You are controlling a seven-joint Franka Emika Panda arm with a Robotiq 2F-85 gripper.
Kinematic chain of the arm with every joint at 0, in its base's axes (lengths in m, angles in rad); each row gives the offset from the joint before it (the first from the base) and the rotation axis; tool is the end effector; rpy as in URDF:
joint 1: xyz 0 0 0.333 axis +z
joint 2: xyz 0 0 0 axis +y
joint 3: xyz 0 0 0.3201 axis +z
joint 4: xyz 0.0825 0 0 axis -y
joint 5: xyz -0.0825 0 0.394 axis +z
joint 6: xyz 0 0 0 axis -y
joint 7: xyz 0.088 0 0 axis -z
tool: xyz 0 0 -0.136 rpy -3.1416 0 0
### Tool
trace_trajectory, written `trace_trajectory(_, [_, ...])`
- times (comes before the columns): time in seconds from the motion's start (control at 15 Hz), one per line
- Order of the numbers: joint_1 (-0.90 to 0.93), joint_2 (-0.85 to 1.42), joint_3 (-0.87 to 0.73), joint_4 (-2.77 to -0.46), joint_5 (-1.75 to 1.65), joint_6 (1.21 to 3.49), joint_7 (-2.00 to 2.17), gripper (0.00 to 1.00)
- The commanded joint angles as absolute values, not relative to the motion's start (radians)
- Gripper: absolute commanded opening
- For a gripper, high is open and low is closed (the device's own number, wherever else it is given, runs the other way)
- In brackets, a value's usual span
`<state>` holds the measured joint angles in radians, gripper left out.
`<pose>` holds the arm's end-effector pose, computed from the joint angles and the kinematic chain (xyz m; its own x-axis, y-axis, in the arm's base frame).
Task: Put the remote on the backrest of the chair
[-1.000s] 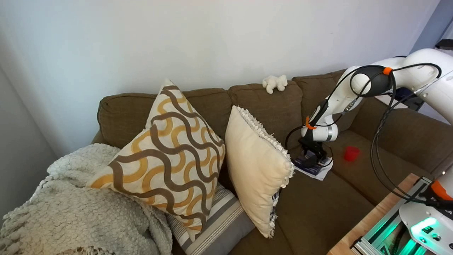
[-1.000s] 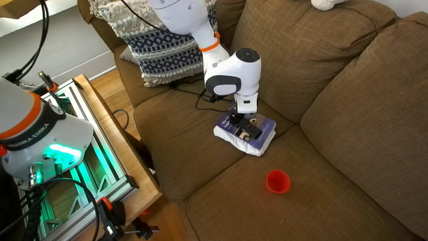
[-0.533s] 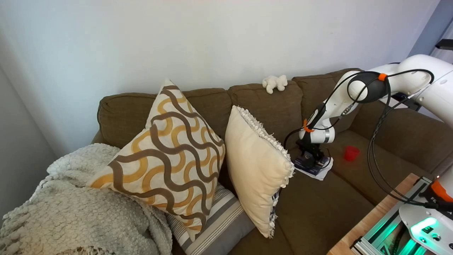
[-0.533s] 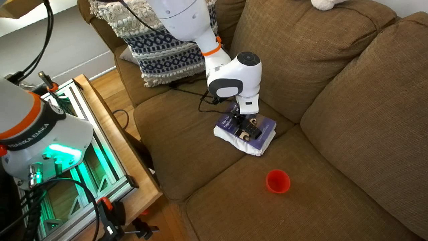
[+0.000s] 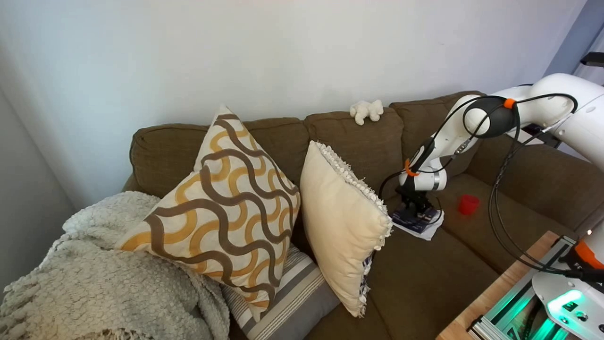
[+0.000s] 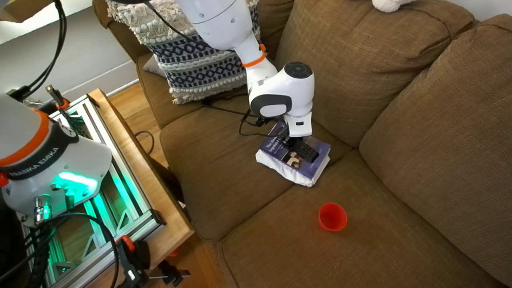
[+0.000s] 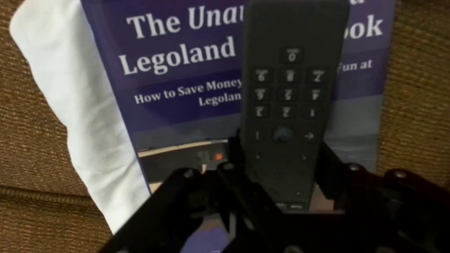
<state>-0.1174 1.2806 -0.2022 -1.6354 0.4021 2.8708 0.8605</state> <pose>0.5509 -0.2127 -0.1446 0.1434 -0.9866 0.0783 -0.9891 -0.1402 0.0455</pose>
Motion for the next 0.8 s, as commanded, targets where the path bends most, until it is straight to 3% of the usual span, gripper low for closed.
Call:
trace_trajectory(0.0, [-0.137,1.178,-0.18,-1.759,0.403,2.93,0.799,0.26])
trace_trajectory(0.53, [-0.269,0.751,0.019,-2.146,0.404,2.958,0.355,0.26])
trace_trajectory(0.73, [-0.209,0.581,-0.008,-2.296,0.4,2.951,0.325,0.26])
